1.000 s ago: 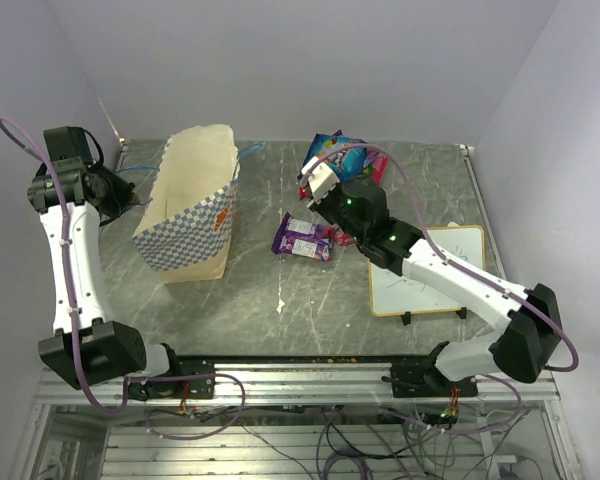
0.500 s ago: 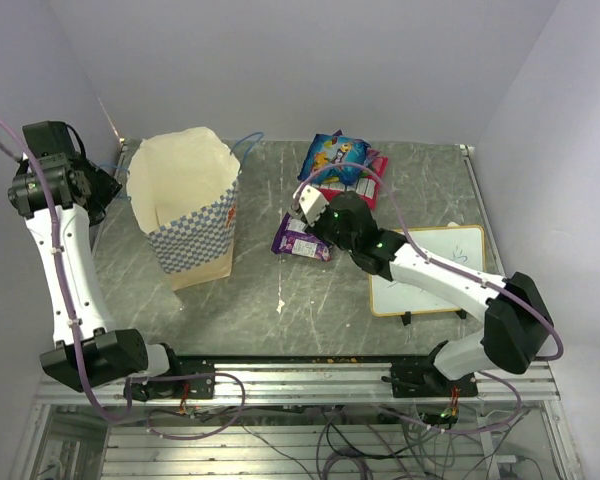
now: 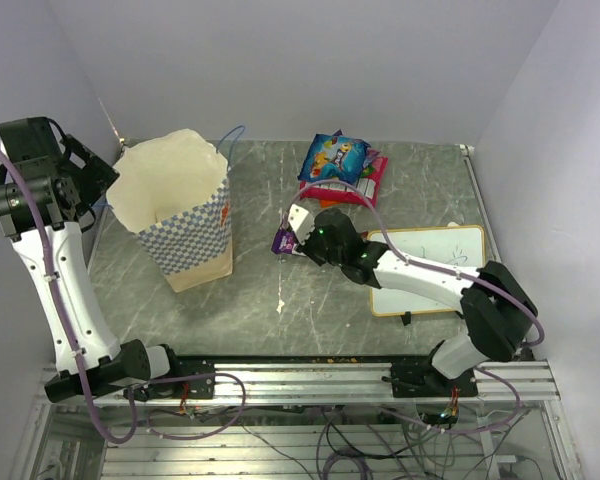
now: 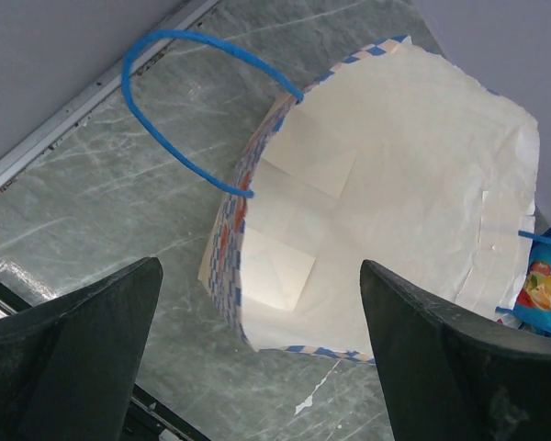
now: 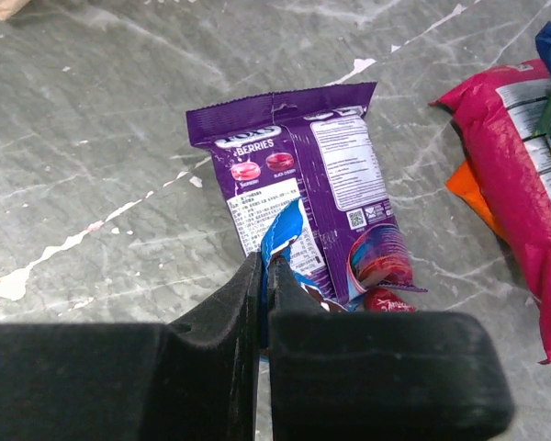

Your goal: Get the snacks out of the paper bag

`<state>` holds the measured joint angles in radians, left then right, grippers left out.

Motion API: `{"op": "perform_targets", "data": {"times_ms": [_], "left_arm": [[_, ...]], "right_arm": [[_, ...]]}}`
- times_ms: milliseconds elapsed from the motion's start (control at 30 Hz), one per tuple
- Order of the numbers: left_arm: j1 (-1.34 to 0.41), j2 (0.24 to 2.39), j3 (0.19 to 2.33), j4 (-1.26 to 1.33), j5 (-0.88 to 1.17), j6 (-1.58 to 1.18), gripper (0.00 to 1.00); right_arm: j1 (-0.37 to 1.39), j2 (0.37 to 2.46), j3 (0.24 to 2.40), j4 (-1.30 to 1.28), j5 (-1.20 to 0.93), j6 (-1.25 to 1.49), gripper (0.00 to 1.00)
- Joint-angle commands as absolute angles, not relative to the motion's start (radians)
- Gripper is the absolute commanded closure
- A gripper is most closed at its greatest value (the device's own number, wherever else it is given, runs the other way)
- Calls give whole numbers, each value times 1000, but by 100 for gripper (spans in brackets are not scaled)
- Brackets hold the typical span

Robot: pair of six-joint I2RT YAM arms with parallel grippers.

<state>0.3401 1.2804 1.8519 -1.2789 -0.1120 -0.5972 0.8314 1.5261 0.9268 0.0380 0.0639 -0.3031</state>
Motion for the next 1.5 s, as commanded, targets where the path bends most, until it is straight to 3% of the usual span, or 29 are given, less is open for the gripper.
{"op": "perform_targets", "data": {"times_ms": [0,200,433,733,867,900,933,967,1100,1300,1467], "left_arm": [[353,1273,1929,-1332,-126,-533,0],[349,1266,2000,-1340,-76,-457,0],[226,1201,1920,-1272,67,-383,2],[-102,1115,1955,-1261,-34,-261,0],[-201,1086,1965,-1252,9,-239,0],[-226,1078,1968,-1251,24,-238,0],[-245,1068,1964,-1248,38,-234,0],[-266,1055,1954,-1245,52,-231,1],[-365,1021,1921,-1246,78,-214,0],[-533,1002,1935,-1261,-40,-181,0],[-551,1026,1964,-1216,-60,-199,0]], "right_arm": [[831,1575,967,82,85,-292,100],[830,1649,1010,90,108,-338,100],[827,1705,1038,102,155,-397,100],[828,1718,1134,-45,144,-313,46],[834,1647,1172,-135,177,-191,36],[835,1624,1182,-163,183,-153,29],[836,1603,1189,-187,183,-115,8],[838,1577,1198,-214,179,-80,1],[846,1470,1238,-317,226,71,0],[845,1295,1398,-616,465,355,0],[845,1128,1546,-811,465,445,0]]}}
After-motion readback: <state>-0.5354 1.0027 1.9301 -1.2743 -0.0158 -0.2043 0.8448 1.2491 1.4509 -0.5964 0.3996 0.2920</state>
